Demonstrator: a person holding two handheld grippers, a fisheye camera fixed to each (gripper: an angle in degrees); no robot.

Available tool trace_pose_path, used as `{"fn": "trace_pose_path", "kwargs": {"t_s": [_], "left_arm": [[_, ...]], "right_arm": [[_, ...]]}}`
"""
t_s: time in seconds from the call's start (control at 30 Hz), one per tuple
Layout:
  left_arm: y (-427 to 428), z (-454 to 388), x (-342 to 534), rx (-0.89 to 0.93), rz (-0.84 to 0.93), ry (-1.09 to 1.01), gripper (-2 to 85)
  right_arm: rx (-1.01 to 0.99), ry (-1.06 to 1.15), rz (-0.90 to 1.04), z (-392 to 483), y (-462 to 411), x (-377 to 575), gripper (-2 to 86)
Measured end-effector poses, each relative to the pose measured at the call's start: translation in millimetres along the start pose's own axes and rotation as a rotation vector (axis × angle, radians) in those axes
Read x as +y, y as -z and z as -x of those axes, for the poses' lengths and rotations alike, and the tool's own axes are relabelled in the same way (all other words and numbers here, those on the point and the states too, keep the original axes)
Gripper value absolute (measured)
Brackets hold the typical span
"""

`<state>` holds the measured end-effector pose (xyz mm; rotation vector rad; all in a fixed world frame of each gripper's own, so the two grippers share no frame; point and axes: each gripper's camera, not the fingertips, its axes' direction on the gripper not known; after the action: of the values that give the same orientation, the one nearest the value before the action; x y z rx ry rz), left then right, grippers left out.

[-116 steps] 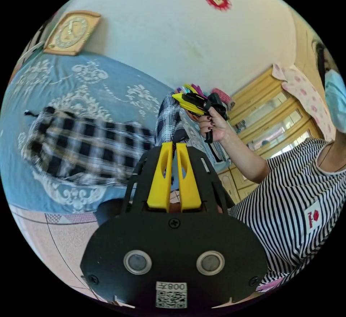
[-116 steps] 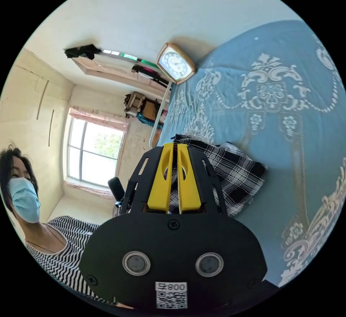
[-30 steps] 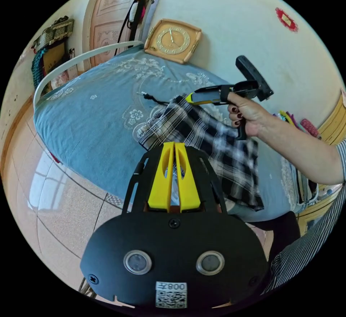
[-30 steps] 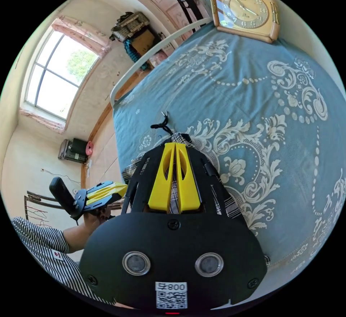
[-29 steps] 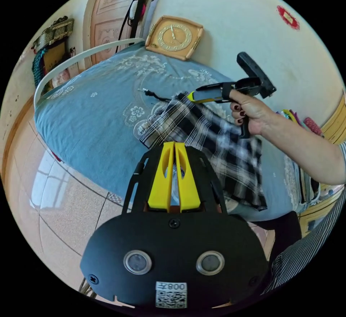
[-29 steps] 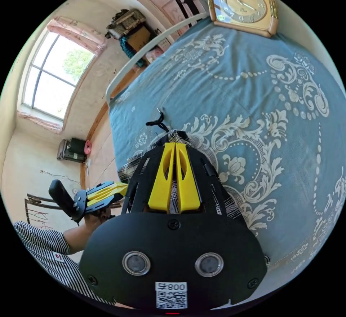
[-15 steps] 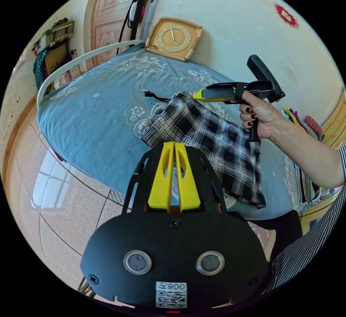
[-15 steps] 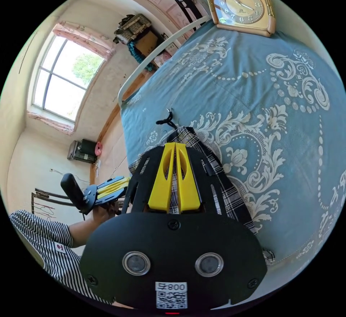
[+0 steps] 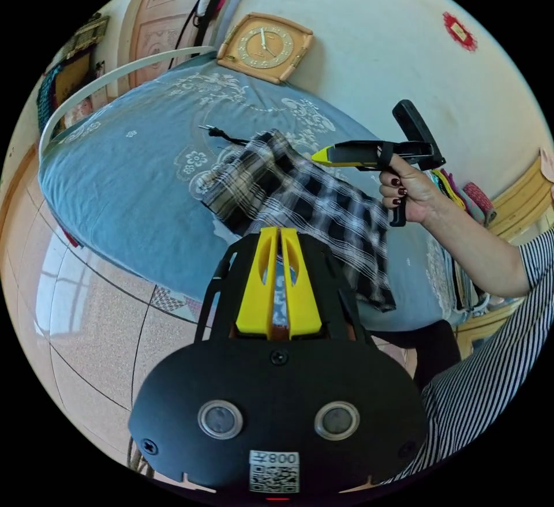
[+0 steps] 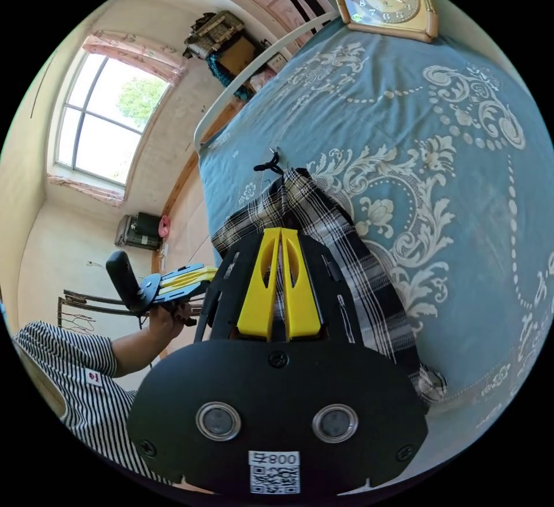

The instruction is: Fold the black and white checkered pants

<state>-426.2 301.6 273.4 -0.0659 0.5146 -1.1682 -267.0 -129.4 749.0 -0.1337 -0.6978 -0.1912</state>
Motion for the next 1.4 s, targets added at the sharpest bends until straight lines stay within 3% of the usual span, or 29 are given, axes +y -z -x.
{"fn": "trace_pose_path", "kwargs": {"t_s": [0.23,0.37,0.53,0.93,1.4], "left_arm": [[-42.8,-79.9,20.1,0.183,0.219,-0.255,3.4],[-83.6,-108.0,25.6,0.283,0.387,-0.284,4.6],[-122.4,-128.2,19.3,0.245,0.515,-0.332,5.8],[-171.7,-138.1,8.9,0.213,0.578,-0.294,4.4],[-188.2,-134.7,0.2,0.228,0.581,-0.296,1.9]], "right_arm": [[-0.112,-0.188,-0.059,-63.6,93.3,143.9,0.1],[-0.180,-0.361,-0.075,-93.9,122.4,243.6,0.1],[-0.279,-0.510,-0.065,-114.0,129.3,327.5,0.4],[-0.452,-0.562,-0.093,-126.4,158.9,398.0,2.3],[-0.516,-0.566,-0.098,-126.6,202.2,434.3,4.6]]}}
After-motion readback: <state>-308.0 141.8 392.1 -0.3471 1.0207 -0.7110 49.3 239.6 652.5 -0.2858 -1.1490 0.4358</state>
